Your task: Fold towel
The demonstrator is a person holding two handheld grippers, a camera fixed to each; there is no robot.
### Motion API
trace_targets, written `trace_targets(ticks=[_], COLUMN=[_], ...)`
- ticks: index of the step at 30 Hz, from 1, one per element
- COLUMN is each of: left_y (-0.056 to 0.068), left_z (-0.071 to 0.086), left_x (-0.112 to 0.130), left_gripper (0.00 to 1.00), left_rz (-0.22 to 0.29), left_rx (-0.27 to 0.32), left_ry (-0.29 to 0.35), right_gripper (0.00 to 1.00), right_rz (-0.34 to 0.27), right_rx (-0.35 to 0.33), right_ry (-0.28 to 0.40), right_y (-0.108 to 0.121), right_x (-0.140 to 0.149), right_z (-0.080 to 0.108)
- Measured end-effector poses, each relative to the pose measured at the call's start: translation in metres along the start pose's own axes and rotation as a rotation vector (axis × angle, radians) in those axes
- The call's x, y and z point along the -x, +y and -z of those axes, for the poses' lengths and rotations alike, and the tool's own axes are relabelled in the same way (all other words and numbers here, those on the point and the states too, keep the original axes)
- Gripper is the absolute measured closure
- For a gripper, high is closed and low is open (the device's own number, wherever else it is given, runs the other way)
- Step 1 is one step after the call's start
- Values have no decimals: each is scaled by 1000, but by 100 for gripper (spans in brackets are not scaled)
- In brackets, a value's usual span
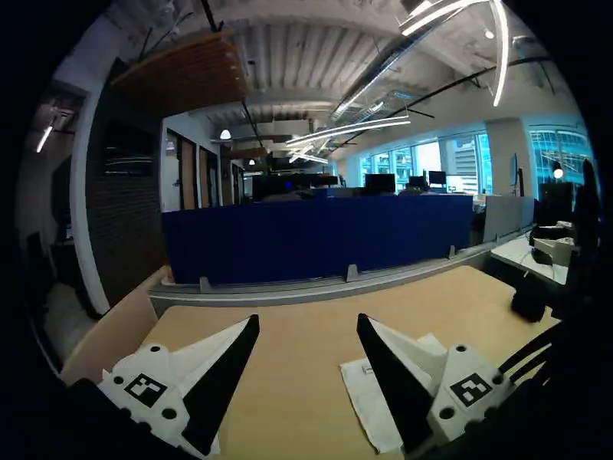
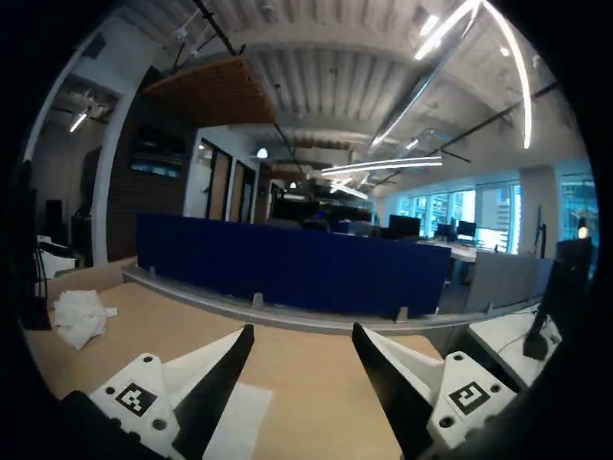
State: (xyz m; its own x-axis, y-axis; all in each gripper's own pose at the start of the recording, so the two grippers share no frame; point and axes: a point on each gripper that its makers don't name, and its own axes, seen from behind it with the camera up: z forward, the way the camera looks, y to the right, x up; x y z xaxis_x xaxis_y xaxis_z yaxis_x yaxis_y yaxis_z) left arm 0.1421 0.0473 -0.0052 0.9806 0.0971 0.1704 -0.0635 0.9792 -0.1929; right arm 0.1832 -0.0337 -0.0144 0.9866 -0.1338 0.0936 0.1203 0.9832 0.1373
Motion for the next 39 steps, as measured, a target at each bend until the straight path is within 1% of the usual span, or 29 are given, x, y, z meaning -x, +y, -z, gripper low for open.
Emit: trace_targets(ticks=[3, 8, 11, 14, 20, 23, 29, 34, 39], left_y=[12, 40, 51, 56, 59, 61, 69, 78, 87], left_z=[-1, -1, -1, -3, -7, -9, -11, -14, -16], left_x=[5, 19, 25, 29, 38, 47, 72, 95, 122], left_gripper=[6, 6, 6, 6, 6, 6, 6, 5, 6], left_rz=[-30, -70, -87, -91, -98, -101, -117, -127, -136], left_rx=[53, 170, 222, 247, 256, 264, 289, 312, 338], left_ry=[-32, -94, -121, -134, -149, -160, -196, -221, -263], right_gripper=[0, 0, 0, 0, 0, 0, 0, 0, 0], right_rz=[33, 93, 122, 138, 151, 156, 166, 173, 177], right_rx=[-55, -170, -219, -244, -269, -280, -301, -319, -337], right_ry=[-54, -157, -202, -221, -239, -253, -285, -304, -338], right_y=[-11, -34, -45, -51, -58, -61, -66, -73, -79], right_x=[7, 23, 33, 37, 44, 54, 81, 104, 131], right_z=[2, 7, 10, 12, 12, 11, 9, 7, 6])
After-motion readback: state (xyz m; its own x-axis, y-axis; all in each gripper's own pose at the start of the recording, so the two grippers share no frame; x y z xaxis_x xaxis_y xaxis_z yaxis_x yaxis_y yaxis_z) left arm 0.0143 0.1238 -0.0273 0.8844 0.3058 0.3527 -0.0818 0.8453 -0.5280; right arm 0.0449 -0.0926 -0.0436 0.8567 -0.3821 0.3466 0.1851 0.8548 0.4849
